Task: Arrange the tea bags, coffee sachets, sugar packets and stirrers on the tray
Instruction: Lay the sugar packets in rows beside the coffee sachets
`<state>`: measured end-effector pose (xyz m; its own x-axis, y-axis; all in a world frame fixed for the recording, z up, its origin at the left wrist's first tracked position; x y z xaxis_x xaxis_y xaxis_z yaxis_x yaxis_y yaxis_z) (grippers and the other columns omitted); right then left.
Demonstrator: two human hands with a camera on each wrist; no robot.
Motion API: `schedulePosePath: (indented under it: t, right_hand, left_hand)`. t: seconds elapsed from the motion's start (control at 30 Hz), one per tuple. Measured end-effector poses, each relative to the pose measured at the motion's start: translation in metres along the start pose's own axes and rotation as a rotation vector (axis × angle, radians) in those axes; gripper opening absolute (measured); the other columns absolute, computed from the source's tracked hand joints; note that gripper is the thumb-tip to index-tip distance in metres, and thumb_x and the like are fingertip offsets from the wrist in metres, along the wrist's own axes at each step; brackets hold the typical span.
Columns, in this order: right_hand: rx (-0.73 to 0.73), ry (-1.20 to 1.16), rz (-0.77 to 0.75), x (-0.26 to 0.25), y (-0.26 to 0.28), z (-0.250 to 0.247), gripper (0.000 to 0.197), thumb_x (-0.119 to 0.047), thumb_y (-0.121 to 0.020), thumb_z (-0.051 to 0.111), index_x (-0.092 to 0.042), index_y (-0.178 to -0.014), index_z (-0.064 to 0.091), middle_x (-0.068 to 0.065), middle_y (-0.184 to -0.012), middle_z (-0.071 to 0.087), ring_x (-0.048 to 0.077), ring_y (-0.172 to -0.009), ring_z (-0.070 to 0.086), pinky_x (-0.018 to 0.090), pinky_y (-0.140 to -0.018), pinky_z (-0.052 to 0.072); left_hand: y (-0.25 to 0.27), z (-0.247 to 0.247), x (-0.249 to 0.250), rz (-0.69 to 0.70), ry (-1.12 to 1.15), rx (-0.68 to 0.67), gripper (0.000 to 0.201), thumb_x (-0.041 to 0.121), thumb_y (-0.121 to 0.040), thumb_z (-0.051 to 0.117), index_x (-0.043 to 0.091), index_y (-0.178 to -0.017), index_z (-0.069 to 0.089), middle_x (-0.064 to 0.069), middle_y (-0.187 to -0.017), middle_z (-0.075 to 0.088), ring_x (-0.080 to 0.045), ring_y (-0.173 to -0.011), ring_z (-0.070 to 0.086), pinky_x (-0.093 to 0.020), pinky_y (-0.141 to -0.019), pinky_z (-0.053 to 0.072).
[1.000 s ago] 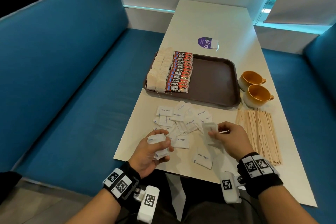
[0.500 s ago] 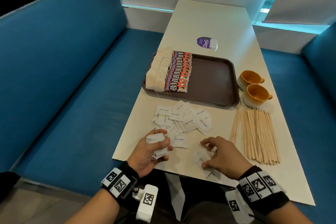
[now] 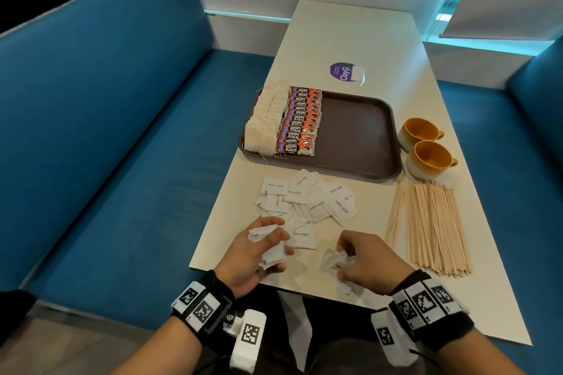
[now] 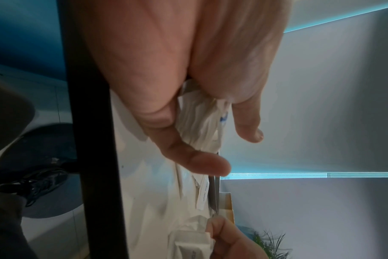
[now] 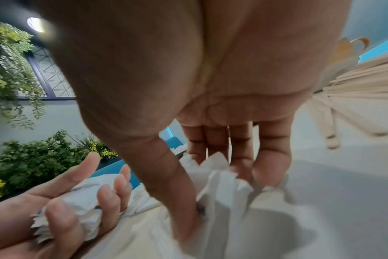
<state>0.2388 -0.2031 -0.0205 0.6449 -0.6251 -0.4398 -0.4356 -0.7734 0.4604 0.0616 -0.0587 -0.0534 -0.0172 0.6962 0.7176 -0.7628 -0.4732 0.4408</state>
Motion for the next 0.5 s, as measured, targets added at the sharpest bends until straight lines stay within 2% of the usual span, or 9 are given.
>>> schedulePosePath:
  t: [0.1, 0.17, 0.23, 0.3, 0.37, 0.43, 0.5]
  right_hand:
    - [0.007, -0.114, -0.004, 0.002, 0.000, 0.003, 0.039, -0.014, -0.071, 0.079, -0.027, -0.100, 0.057, -0.007, -0.087, 0.058, 0.007, -0.073, 0.053, 0.017, -0.061, 0.041]
    - [0.048, -0.219, -0.008, 0.003, -0.001, 0.000, 0.044, -0.015, -0.070, 0.085, -0.029, -0.103, 0.060, -0.005, -0.089, 0.060, 0.007, -0.076, 0.055, 0.015, -0.064, 0.041]
    - [0.089, -0.431, -0.034, -0.001, 0.000, -0.007, 0.042, -0.013, -0.068, 0.091, -0.025, -0.102, 0.068, 0.001, -0.090, 0.065, 0.012, -0.078, 0.059, 0.016, -0.071, 0.048]
    - [0.074, -0.775, -0.089, -0.011, 0.003, -0.013, 0.037, -0.004, -0.070, 0.090, -0.007, -0.101, 0.071, 0.016, -0.090, 0.071, 0.021, -0.081, 0.066, 0.026, -0.077, 0.058]
    - [0.029, -0.964, -0.126, -0.025, 0.004, -0.014, 0.036, -0.001, -0.070, 0.088, 0.003, -0.101, 0.071, 0.027, -0.098, 0.071, 0.030, -0.083, 0.071, 0.038, -0.079, 0.062]
    - [0.006, -0.961, -0.161, -0.037, 0.001, -0.012, 0.036, -0.005, -0.069, 0.090, 0.002, -0.099, 0.072, 0.027, -0.096, 0.071, 0.029, -0.081, 0.070, 0.038, -0.076, 0.061]
    - [0.022, -0.860, -0.178, -0.045, -0.003, -0.010, 0.035, -0.008, -0.067, 0.093, -0.003, -0.095, 0.074, 0.018, -0.081, 0.069, 0.018, -0.074, 0.066, 0.028, -0.070, 0.057]
  left_hand:
    - [0.001, 0.004, 0.001, 0.004, -0.022, -0.017, 0.055, 0.024, -0.078, 0.083, 0.008, -0.125, 0.060, -0.015, -0.100, 0.065, -0.032, -0.082, 0.067, -0.032, -0.052, 0.052]
    - [0.001, 0.007, 0.000, 0.012, -0.032, -0.036, 0.056, 0.023, -0.080, 0.084, 0.006, -0.126, 0.058, -0.016, -0.101, 0.064, -0.032, -0.082, 0.067, -0.032, -0.052, 0.053]
    - [0.001, 0.010, -0.002, 0.012, -0.028, -0.053, 0.063, 0.032, -0.078, 0.086, 0.005, -0.127, 0.057, -0.017, -0.101, 0.064, -0.033, -0.083, 0.068, -0.033, -0.053, 0.055]
    - [0.000, 0.015, -0.005, -0.003, -0.020, -0.077, 0.075, 0.050, -0.069, 0.089, 0.009, -0.124, 0.060, -0.017, -0.103, 0.066, -0.033, -0.084, 0.070, -0.034, -0.055, 0.057]
    - [-0.001, 0.022, -0.009, -0.030, -0.029, -0.103, 0.082, 0.068, -0.061, 0.085, 0.017, -0.121, 0.063, -0.016, -0.113, 0.071, -0.033, -0.093, 0.071, -0.037, -0.060, 0.059]
    - [-0.002, 0.029, -0.013, -0.055, -0.023, -0.157, 0.091, 0.078, -0.061, 0.076, 0.020, -0.129, 0.061, -0.018, -0.128, 0.068, -0.036, -0.107, 0.069, -0.040, -0.067, 0.060]
    - [-0.002, 0.037, -0.015, -0.087, 0.045, -0.210, 0.095, 0.077, -0.063, 0.076, 0.020, -0.135, 0.057, -0.018, -0.133, 0.065, -0.035, -0.113, 0.066, -0.043, -0.073, 0.061]
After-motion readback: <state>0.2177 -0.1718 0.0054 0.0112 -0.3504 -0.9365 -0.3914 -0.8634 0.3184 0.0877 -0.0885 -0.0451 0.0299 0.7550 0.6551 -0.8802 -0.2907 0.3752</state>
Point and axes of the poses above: each hand's wrist, its own y-axis away from the middle knuckle, its own z-axis out of the palm, x = y × z, the point moved 4 cm from there along -y, towards the middle knuckle
